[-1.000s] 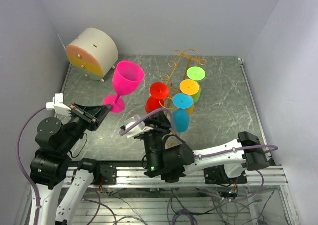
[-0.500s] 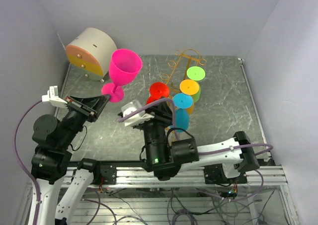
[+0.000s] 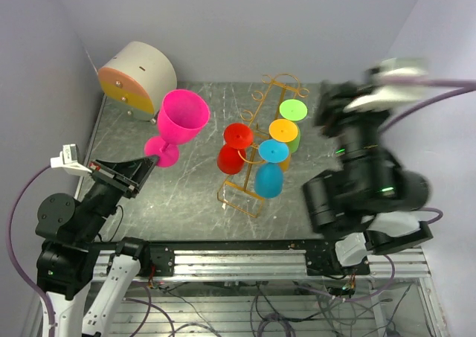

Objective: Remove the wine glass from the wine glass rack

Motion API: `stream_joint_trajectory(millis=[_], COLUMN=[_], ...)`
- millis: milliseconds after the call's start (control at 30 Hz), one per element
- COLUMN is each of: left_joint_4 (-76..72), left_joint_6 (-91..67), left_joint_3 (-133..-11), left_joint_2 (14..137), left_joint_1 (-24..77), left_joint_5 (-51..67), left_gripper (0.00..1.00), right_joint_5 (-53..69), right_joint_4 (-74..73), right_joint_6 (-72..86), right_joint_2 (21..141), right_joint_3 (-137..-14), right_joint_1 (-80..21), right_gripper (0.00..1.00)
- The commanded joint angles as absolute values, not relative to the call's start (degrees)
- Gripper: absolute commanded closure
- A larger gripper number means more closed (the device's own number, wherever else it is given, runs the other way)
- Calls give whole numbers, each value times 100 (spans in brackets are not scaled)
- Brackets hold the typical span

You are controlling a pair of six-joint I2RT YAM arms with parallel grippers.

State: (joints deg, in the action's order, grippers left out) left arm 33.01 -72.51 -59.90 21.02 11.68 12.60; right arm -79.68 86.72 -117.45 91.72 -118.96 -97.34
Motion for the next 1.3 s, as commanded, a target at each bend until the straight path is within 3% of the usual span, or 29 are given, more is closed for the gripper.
stream_joint_trajectory(millis=[0,133,267,400,467,533,667,767,900,1033,1267], left_joint_4=[3587,3636,3612,3768,3760,3744,3768,3820,3917,4022,4335], left_joint_6=[-7039,-7039,-7036,-6909,-6914,-6945,-6968,-6951,-6905,-6838,-6649], left_joint_3=[-6221,-6161,-6058,-6099,-6051,-5977,-5923,-5924,-6001,-6145,-6397], left_joint_2=[1959,1813,1673,1620,1592,1562,1546,1534,1525,1529,1497], left_joint_1=[1147,1144,1148,1141,1143,1143,1137,1143,1143,1143,1143], left_joint_5=[1157,1237,1388,1418,1423,1444,1437,1426,1393,1349,1242], left_gripper=[93,93,93,93,93,93,93,93,93,93,93], right_joint_5=[-6940,-6404,-7068,-7330,-7341,-7870,-8319,-8338,-8260,-7762,-7410], right_joint_4=[8244,7386,6488,1325,440,1706,5924,6703,6096,2544,3182], right_joint_6=[-12115,-11638,-10423,-5298,-4455,-5415,-8890,-9714,-9107,-6287,-7223], right_joint_2=[8916,8352,7385,5794,5559,5452,5853,6219,6336,6378,7193], right_joint_3=[-13436,-13861,-13986,-13372,-13300,-12781,-12257,-12673,-12876,-13533,-13679], right_joint_1=[-16392,-16155,-16115,-16146,-16309,-16602,-16948,-16948,-16950,-17243,-17868], right_gripper=[55,47,50,54,54,54,57,58,59,58,52])
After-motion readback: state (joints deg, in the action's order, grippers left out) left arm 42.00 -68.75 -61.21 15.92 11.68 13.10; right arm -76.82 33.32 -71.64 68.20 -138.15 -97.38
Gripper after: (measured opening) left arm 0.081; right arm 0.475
